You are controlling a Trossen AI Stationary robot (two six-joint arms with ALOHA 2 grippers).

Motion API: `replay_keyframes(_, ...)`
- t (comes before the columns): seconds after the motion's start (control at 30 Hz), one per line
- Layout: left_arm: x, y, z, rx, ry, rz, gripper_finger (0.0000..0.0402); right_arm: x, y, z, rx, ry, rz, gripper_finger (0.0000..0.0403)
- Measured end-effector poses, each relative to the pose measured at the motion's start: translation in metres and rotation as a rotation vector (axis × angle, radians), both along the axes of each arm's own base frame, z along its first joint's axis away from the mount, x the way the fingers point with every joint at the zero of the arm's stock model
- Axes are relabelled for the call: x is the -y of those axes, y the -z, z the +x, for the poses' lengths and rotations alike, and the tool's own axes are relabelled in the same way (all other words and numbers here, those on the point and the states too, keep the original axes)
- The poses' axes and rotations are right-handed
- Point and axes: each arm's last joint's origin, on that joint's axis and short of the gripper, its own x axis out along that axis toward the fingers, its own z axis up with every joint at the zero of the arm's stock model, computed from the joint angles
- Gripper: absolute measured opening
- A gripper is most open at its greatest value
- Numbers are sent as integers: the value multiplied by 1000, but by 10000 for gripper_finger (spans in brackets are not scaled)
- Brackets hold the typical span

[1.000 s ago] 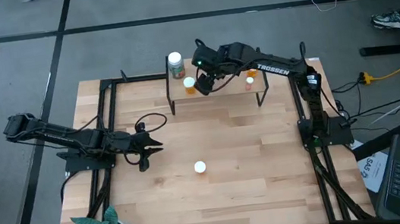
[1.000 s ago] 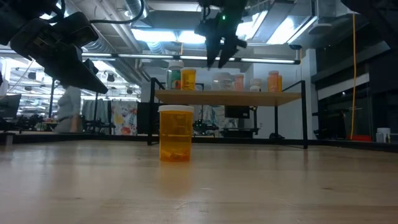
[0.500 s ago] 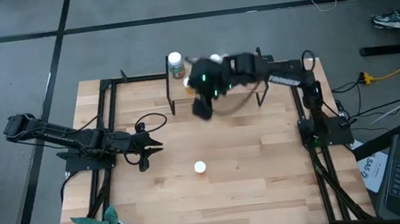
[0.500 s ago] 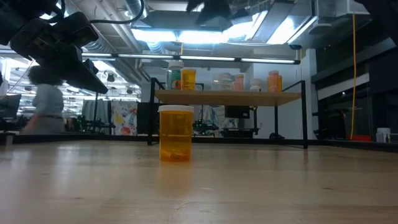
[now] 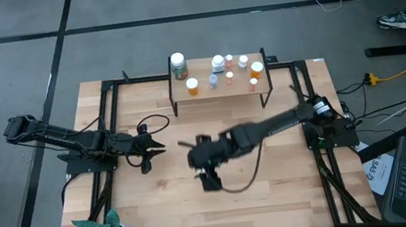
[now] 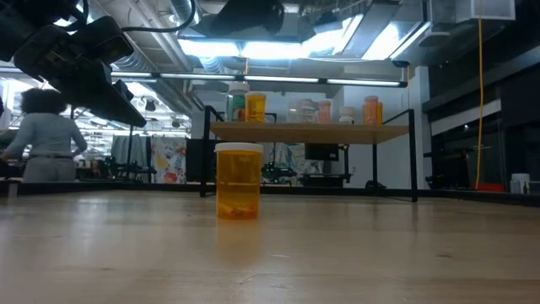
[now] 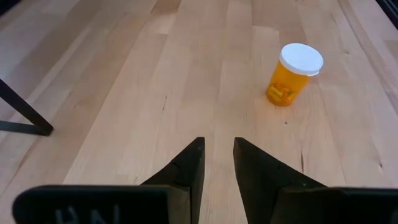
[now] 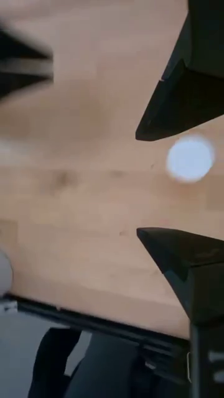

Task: Pick and place medicine bottles onto shelf by color
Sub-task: Put the orange pill bottle on the shelf aligned with the other orange pill bottle

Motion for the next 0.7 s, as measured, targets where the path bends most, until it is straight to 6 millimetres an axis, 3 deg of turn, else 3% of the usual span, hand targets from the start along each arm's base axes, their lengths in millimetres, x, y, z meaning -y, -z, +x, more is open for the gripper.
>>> replay_keyframes(0.17,0,0,0,0,0,-1,80,-21,40,1,86,-45,20,243)
replay_keyframes(0.37,0,0,0,0,-1,-2,80,-19,73,-5,74,-30,-38,243)
replay_keyframes(0.7,0,0,0,0,0,0,80,-16,83,-8,57,-17,-60,243)
